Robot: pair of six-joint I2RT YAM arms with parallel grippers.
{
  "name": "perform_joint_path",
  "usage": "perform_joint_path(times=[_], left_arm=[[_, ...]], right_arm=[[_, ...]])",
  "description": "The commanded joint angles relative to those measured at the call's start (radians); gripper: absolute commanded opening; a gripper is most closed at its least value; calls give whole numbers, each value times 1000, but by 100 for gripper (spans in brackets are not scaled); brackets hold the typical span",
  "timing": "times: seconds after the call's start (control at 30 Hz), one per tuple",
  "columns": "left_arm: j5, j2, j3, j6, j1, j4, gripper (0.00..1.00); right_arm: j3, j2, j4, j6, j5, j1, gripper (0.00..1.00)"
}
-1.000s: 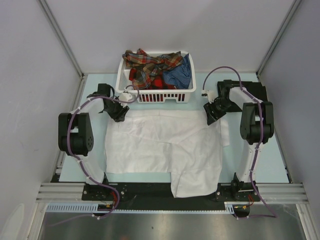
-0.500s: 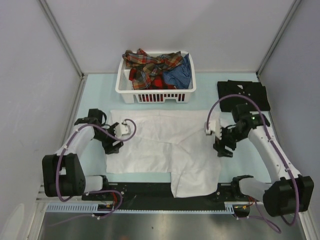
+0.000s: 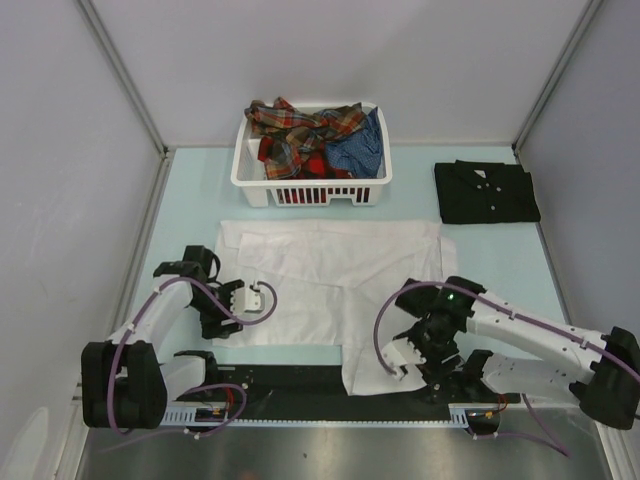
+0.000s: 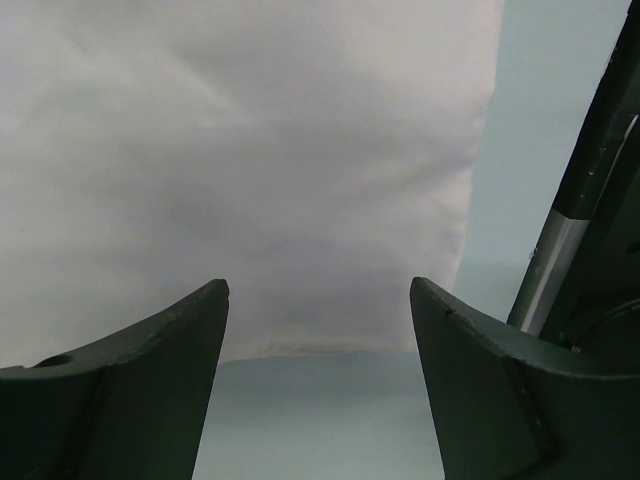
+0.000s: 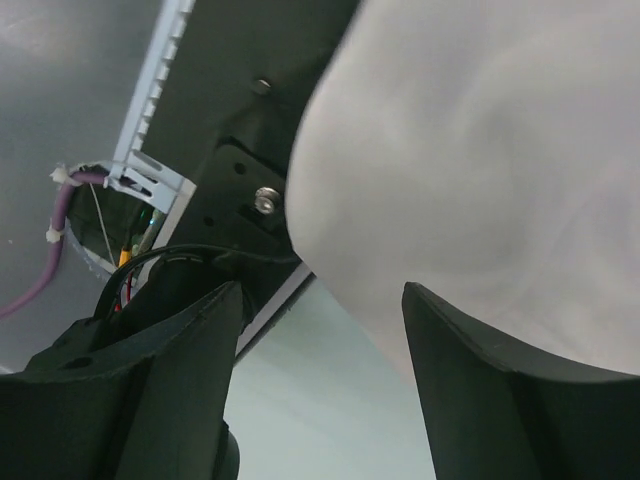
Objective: Fold and stack the long sleeve shirts
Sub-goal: Fold the shirt
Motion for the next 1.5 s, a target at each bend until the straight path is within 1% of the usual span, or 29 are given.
perform_joint_path(times=[0.0, 0.1, 0.17, 0.23, 0.27, 0.33, 0.37, 0.43, 0.5, 0.57, 0.73, 0.8, 0.83, 0.9, 0.93, 1.0, 1.1, 1.23, 1.3, 1.33, 1.47], left_arm=[[3, -14, -12, 42, -6, -11, 78], [6, -35, -33, 41, -6, 3, 77], [7, -44, -39, 15, -6, 32, 76], [18, -52, -35, -13, -4, 61, 76], [24, -52, -32, -52, -4, 70, 75], [47, -63, -27, -76, -1, 89, 75], [53, -72, -27, -102, 0, 95, 75], [62, -103, -36, -109, 7, 103, 75], [59, -121, -59, -100, 11, 106, 75], [49, -141, -79, -84, 16, 104, 75], [33, -175, -124, -80, 17, 113, 75], [29, -184, -128, -85, 17, 119, 75], [27, -187, -127, -90, 17, 116, 75], [21, -199, -128, -83, 17, 110, 75], [18, -202, -131, -68, 17, 107, 75], [9, -215, -143, -48, 17, 107, 75], [0, -201, -151, -25, 17, 113, 75], [19, -183, -142, -28, 17, 118, 75], [24, -176, -133, -30, 17, 116, 75], [21, -175, -130, -27, 17, 116, 75], [13, -170, -128, -16, 17, 107, 74]], right_arm=[[8, 5, 12, 47, 47, 174, 70], [-29, 26, 61, 28, 57, 219, 65], [-15, 49, 119, 93, 46, 231, 62], [17, 126, 204, 139, 32, 236, 61], [45, 156, 238, 220, 31, 248, 60], [59, 227, 301, 285, 11, 275, 57], [48, 235, 325, 344, 11, 324, 56], [19, 224, 397, 396, 23, 378, 55], [-18, 214, 422, 423, 12, 442, 54], [-30, 207, 420, 431, 5, 478, 52], [-27, 204, 422, 452, -22, 585, 54], [-45, 220, 459, 486, 4, 631, 55], [-70, 235, 480, 498, 44, 669, 56], [-82, 255, 534, 538, 75, 677, 56], [-89, 269, 551, 554, 116, 680, 57], [-87, 318, 569, 566, 145, 679, 56], [-82, 324, 578, 590, 175, 665, 53], [-76, 240, 565, 575, 144, 659, 50], [-46, 221, 505, 545, 97, 632, 45], [-40, 214, 487, 535, 63, 619, 45], [-30, 180, 470, 508, 28, 550, 42]])
